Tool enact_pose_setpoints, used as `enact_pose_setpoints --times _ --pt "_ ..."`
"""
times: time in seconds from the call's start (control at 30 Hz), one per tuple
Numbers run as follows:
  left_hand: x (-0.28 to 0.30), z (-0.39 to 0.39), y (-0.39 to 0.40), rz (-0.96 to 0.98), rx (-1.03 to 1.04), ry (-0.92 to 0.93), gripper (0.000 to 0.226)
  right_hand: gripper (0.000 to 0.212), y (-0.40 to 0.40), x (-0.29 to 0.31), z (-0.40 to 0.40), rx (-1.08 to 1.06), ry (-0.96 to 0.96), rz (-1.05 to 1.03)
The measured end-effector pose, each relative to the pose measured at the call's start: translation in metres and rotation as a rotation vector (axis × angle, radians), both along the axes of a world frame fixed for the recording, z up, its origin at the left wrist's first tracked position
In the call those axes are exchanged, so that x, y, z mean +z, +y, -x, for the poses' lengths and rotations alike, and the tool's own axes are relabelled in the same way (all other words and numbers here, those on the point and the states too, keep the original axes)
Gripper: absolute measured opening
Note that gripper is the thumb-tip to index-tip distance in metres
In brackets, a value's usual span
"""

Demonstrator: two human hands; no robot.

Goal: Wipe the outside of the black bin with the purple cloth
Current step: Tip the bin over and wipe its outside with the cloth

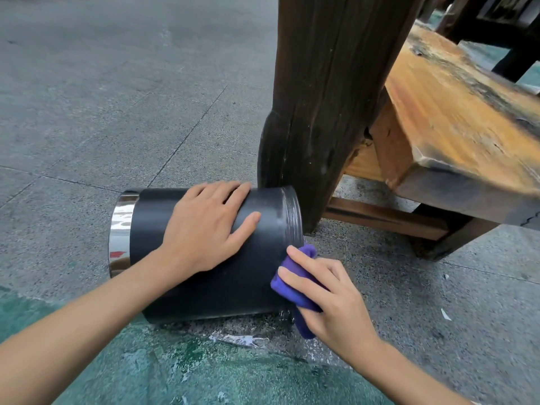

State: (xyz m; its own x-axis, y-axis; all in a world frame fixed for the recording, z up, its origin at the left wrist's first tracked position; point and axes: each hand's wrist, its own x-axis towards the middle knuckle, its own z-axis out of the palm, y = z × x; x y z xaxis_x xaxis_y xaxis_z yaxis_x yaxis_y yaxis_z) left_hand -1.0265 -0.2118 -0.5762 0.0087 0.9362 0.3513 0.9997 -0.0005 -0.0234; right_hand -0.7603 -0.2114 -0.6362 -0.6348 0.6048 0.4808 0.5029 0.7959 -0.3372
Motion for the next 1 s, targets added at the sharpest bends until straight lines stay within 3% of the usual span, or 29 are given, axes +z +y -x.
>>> enact_pose_setpoints --times 0.37,0.7,1.0 --pt "-0.003 0.002 0.011 0.012 0.026 0.001 0.059 0.055 0.003 0.0 0.022 -0.13 0.283 0.307" --pt "-0.018 -0.005 0.002 -0.075 0.061 0.02 0.053 0.06 0.009 0.005 0.027 -0.168 0.26 0.288" --pt "-0.016 -0.005 0.007 -0.05 0.081 -0.009 0.053 0.066 0.006 0.009 0.033 -0.209 0.272 0.413"
